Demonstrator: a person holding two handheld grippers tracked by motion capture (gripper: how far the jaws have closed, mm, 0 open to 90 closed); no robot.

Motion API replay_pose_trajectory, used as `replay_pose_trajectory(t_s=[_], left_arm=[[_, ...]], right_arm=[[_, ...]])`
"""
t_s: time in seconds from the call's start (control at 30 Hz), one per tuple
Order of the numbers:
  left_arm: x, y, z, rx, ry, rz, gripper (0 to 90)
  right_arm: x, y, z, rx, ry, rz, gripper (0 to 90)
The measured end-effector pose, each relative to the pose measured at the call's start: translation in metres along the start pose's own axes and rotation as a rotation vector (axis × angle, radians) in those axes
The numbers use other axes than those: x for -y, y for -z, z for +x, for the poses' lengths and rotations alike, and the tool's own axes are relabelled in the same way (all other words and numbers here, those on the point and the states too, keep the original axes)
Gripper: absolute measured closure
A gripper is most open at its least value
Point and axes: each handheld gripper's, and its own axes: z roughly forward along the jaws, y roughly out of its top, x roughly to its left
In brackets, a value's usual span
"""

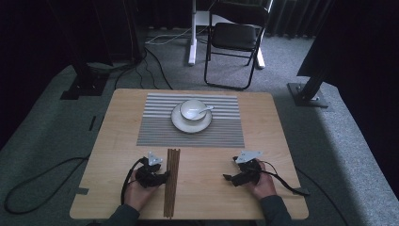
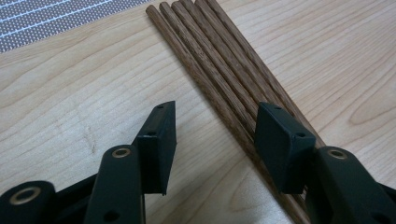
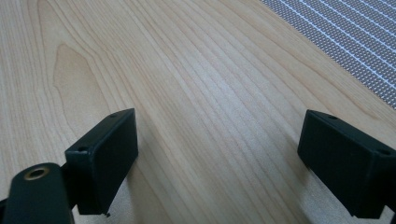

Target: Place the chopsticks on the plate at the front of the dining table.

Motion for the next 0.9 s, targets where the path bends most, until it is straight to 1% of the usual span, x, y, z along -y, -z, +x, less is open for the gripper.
replay_pose_trajectory(t_s=[0.17,0.27,0.3,0.37,0.43,0.7,0.9], left_arm=[[0.0002,0.0003,0.0003,-0.029,0.000,0.007,53.5],[0.0004,0.0008,0.0004,-0.051,0.001,0.012,56.0],[0.0004,0.0011,0.0005,-0.066,0.000,0.015,57.0],[0.0003,0.0018,0.0013,-0.077,0.015,0.020,58.3],[0.0004,0.0024,0.0018,-0.084,0.027,0.025,58.7],[0.0011,0.0050,0.0012,-0.103,0.052,0.047,57.2],[0.0027,0.0065,-0.0011,-0.105,0.052,0.053,53.6]], right_arm=[[0.0000,0.0000,0.0000,0.000,0.000,0.000,11.5],[0.0000,0.0000,0.0000,0.000,0.000,0.000,11.5],[0.0000,0.0000,0.0000,0.000,0.000,0.000,11.5],[0.0000,0.0000,0.0000,0.000,0.000,0.000,11.5],[0.0000,0.0000,0.0000,0.000,0.000,0.000,11.5],[0.0000,0.0000,0.0000,0.000,0.000,0.000,11.5],[0.0000,0.0000,0.0000,0.000,0.000,0.000,11.5]])
